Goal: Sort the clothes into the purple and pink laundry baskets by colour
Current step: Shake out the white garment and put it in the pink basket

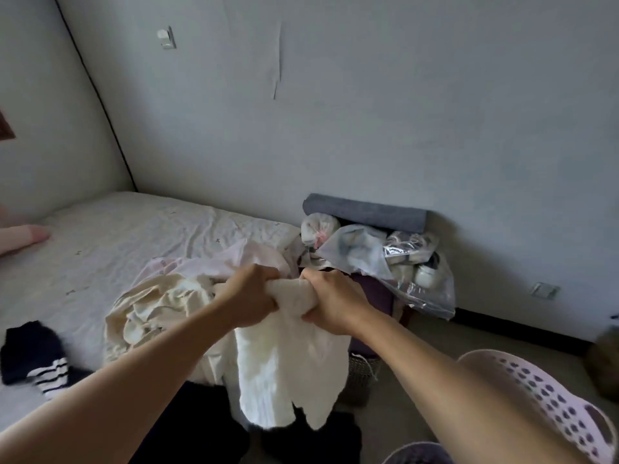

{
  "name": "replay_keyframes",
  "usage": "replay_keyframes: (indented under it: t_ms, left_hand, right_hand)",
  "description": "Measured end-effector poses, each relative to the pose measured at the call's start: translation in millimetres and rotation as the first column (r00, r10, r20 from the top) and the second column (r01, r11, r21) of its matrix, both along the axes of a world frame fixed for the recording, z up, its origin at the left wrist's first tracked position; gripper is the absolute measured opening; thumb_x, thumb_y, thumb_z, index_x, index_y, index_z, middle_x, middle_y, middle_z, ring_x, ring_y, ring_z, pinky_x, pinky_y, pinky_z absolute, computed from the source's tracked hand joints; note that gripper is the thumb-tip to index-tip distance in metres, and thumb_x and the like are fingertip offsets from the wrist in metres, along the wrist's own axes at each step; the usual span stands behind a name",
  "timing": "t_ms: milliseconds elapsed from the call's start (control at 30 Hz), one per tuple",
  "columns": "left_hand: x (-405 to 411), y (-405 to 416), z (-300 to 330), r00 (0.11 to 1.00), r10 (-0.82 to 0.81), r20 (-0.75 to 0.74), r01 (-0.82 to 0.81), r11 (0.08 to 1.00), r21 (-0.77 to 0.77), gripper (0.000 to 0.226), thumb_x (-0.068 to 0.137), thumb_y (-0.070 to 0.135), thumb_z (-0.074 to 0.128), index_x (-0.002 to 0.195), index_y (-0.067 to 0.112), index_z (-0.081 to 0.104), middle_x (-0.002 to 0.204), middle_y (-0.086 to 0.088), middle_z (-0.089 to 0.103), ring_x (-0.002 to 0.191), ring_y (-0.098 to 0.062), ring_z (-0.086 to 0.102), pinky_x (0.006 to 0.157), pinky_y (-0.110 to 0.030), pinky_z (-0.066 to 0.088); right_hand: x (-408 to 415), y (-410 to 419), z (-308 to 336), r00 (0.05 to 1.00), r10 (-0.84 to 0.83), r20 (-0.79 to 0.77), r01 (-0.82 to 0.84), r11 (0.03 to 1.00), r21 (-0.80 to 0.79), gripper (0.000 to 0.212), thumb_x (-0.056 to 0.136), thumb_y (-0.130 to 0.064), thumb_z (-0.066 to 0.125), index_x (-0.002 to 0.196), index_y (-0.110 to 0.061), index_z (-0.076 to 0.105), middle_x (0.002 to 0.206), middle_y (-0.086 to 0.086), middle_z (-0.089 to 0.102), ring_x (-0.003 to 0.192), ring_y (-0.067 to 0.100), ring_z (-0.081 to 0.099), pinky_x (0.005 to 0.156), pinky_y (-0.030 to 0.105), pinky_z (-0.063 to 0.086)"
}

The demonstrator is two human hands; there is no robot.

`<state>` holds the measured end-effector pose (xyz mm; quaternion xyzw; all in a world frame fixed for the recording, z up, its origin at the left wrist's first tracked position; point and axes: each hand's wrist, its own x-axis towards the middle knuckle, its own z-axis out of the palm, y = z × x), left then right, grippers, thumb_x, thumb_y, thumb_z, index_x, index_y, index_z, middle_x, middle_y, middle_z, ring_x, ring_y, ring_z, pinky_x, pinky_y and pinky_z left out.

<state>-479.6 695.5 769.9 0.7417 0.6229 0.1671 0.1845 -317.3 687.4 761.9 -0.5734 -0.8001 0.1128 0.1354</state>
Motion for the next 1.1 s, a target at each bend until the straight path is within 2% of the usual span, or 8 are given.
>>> replay_keyframes:
  t_ms: [133,267,500,600,700,833,1000,1100]
  left_hand:
    - [21,16,-21,0.99,-0.138,0.003,0.138,0.99,-0.018,0.026,0.07,0.006,0.066,0.094,0.016,0.071,0.086,-0.006,0.07,0.086,-0.025,0.065,0.074,-0.036,0.052]
    - [48,32,-43,0.973,-0.225,0.04,0.227,0.972,-0.061,0.036,0.071,0.001,0.057,0.095,0.023,0.071,0.077,0.001,0.062,0.084,-0.025,0.064,0.07,-0.034,0.053]
    - [115,39,-74,0.92,-0.382,0.087,0.389,0.918,-0.081,0.026,0.075,0.013,0.065,0.096,0.029,0.07,0.08,0.005,0.062,0.085,-0.022,0.064,0.074,-0.039,0.055]
    - [150,33,-82,0.893,-0.439,0.098,0.448,0.889,-0.097,0.027,0.076,0.013,0.066,0.098,0.029,0.07,0.082,0.006,0.061,0.086,-0.021,0.063,0.074,-0.039,0.055]
    - [189,27,-90,0.862,-0.499,0.091,0.506,0.856,-0.107,0.028,0.076,0.011,0.066,0.1,0.026,0.069,0.086,0.003,0.063,0.087,-0.022,0.063,0.074,-0.039,0.055]
    - [239,17,-99,0.849,-0.521,0.089,0.529,0.841,-0.112,0.026,0.077,0.012,0.067,0.1,0.024,0.066,0.09,0.001,0.064,0.088,-0.023,0.062,0.074,-0.039,0.054]
    - [321,3,-113,0.86,-0.507,0.067,0.511,0.849,-0.133,0.026,0.079,0.021,0.072,0.103,0.024,0.064,0.097,0.0,0.066,0.09,-0.022,0.062,0.074,-0.038,0.055]
    - [348,1,-118,0.87,-0.489,0.062,0.493,0.861,-0.126,0.025,0.079,0.024,0.071,0.103,0.023,0.063,0.098,0.0,0.066,0.09,-0.023,0.062,0.071,-0.036,0.054]
  right_hand:
    - [24,-4,-18,0.993,-0.114,0.011,0.115,0.993,-0.04,0.031,0.078,-0.027,0.064,0.106,-0.023,0.051,0.109,0.006,0.063,0.103,0.032,0.059,0.069,0.033,0.038]
    - [50,-10,-30,0.968,-0.241,0.071,0.246,0.966,-0.076,0.031,0.077,-0.025,0.065,0.104,-0.024,0.051,0.106,0.007,0.063,0.101,0.032,0.06,0.068,0.034,0.038]
    - [108,-33,-50,0.902,-0.424,0.082,0.432,0.889,-0.15,0.033,0.074,-0.022,0.068,0.103,-0.024,0.054,0.105,0.006,0.063,0.096,0.03,0.061,0.069,0.033,0.047]
    - [136,-49,-55,0.872,-0.485,0.061,0.487,0.853,-0.186,0.031,0.075,-0.019,0.068,0.102,-0.022,0.055,0.102,0.006,0.062,0.093,0.027,0.061,0.062,0.029,0.039]
    - [169,-65,-61,0.848,-0.526,0.056,0.527,0.83,-0.183,0.029,0.076,-0.019,0.069,0.101,-0.023,0.054,0.1,0.005,0.062,0.091,0.026,0.06,0.062,0.03,0.039]
    - [215,-79,-72,0.81,-0.583,0.064,0.583,0.789,-0.193,0.03,0.075,-0.019,0.068,0.101,-0.022,0.054,0.102,0.004,0.063,0.092,0.026,0.06,0.071,0.037,0.051]
    - [298,-92,-88,0.789,-0.612,0.047,0.604,0.762,-0.234,0.031,0.074,-0.02,0.068,0.103,-0.022,0.054,0.097,0.002,0.064,0.088,0.022,0.061,0.073,0.037,0.052]
    - [326,-95,-90,0.779,-0.625,0.056,0.622,0.759,-0.193,0.036,0.075,-0.023,0.07,0.108,-0.022,0.056,0.099,0.001,0.065,0.09,0.022,0.062,0.072,0.034,0.051]
